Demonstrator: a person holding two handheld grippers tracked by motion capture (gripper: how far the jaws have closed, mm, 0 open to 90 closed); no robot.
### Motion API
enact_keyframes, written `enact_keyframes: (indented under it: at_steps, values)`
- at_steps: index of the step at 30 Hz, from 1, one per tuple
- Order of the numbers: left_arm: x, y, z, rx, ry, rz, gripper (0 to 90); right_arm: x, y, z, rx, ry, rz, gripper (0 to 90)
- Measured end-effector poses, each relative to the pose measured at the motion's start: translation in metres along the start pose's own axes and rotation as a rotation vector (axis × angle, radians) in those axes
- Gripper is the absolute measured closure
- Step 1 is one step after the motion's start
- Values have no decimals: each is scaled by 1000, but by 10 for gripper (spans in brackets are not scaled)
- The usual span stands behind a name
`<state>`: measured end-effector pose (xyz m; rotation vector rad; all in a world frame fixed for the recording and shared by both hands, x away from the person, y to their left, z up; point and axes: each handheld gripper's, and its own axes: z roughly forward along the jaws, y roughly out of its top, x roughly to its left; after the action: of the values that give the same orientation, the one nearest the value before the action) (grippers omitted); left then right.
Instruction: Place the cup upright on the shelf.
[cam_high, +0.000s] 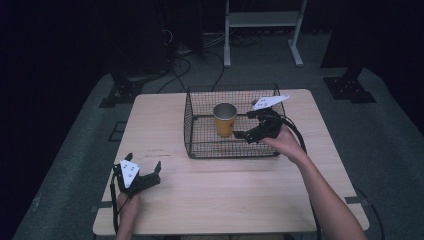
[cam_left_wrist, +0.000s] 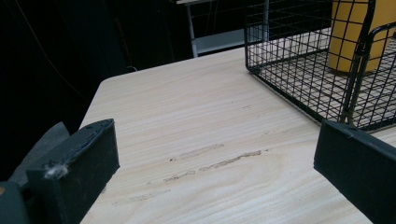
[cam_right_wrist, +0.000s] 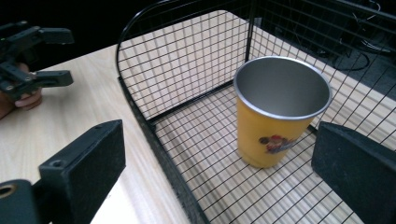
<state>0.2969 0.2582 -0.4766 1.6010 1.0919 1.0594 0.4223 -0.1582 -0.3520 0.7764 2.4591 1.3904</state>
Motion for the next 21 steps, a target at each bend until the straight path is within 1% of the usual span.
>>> enact_keyframes:
  at_steps: [2,4,6,10,11,13,15,17,21]
  values:
    - [0,0,0,-1,0,-3,0,3,-4,-2,9,2,-8,22]
    - [0,0,0,-2,0,-4,0,6,-8,-5,11,13,-5,22]
    - [0,0,0,-3,0,-4,0,9,-11,-7,11,8,-18,22]
    - [0,0,0,-3,1,-3,0,15,-16,-14,-11,20,-13,22]
    - [0,0,0,-2,1,-2,0,16,-17,-16,-20,32,-8,22]
    - [0,0,0,-1,1,-1,0,20,-20,-19,-24,35,-16,22]
    - [0,0,0,-1,1,-1,0,22,-22,-21,-38,74,6,22]
    - [0,0,0,0,1,0,0,25,-24,-23,-39,71,-6,22]
    - [0,0,0,-1,2,-1,0,28,-31,-28,-54,77,6,22]
